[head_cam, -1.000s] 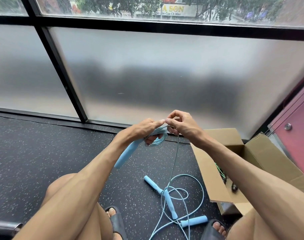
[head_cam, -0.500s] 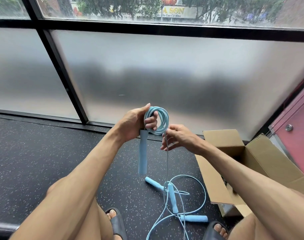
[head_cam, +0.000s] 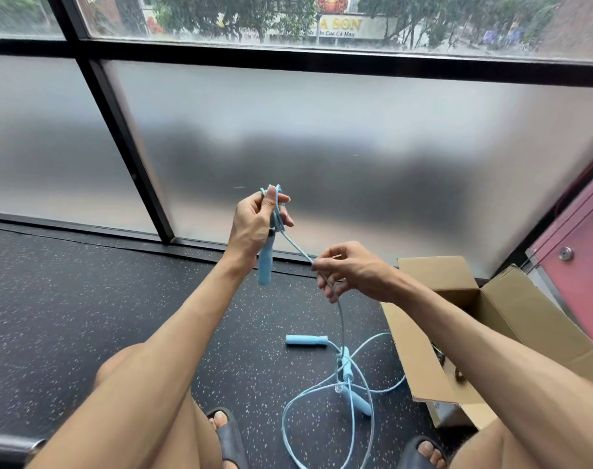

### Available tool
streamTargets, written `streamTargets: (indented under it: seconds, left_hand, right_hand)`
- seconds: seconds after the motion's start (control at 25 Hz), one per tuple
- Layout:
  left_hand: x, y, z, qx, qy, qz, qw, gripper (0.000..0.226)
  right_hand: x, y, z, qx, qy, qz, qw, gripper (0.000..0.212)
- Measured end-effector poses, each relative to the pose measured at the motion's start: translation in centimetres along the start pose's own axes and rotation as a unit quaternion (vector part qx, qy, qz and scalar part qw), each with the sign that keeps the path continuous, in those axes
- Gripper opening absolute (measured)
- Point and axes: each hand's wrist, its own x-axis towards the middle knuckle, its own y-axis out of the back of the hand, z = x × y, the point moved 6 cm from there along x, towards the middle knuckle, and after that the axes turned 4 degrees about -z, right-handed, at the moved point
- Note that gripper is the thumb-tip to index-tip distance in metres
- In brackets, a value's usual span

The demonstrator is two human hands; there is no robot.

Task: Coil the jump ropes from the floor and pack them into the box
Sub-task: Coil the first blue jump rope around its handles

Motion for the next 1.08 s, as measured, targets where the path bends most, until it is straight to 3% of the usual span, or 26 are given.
streamTargets:
  seconds: [0.12,0.32,0.48,0.6,0.72,0.88,1.0,1.08]
  left_hand:
    - [-0.6,-1.3,0.5,0.172,-0.063,-0.015,0.983,0.034]
    - [-1.1,-2.6,-0.6,0.415,-0.117,-0.021,0.902,0.035]
    - [-1.5,-2.8,-0.1,0.515,-0.132,0.004,0.847,0.031]
    - [-1.2,-2.9,-1.1,0.541,-0.093,-0.028,0.836,0.029]
    - [-0.9,-3.6,-3.2,0.490,-0.035,-0.129,0.861,0.035]
    - [-1.2,-4.4,-4.0,0.261,0.072,-0.238,0.933,0.048]
    - [-2.1,-5.4,-3.0,0.148,0.130,-0.280,0.939,0.062]
    - [-2.8,-5.6,-2.2,0.106,0.156,-0.298,0.936,0.060]
  right_hand:
    - [-0.2,-0.1,-1.5,0.020,0.031,-0.007,0.999,0.021]
    - [-0.7,-1.3,-1.1,-0.010,-0.014,-0.077,0.997,0.030]
    - [-1.0,-0.3,-0.9,-0.051,-0.037,-0.067,0.996,0.024]
    - [-1.1,0.7,-1.6,-0.065,0.009,-0.018,0.998,0.020]
    - [-1.1,1.4,-3.1,-0.082,0.097,0.064,0.990,0.018]
    - [-1.2,2.9,-3.9,-0.092,0.170,0.159,0.968,0.020]
    - [-1.4,3.9,-4.2,-0.108,0.196,0.213,0.951,0.018]
    - [-1.4,4.2,-4.1,-0.128,0.199,0.241,0.941,0.017]
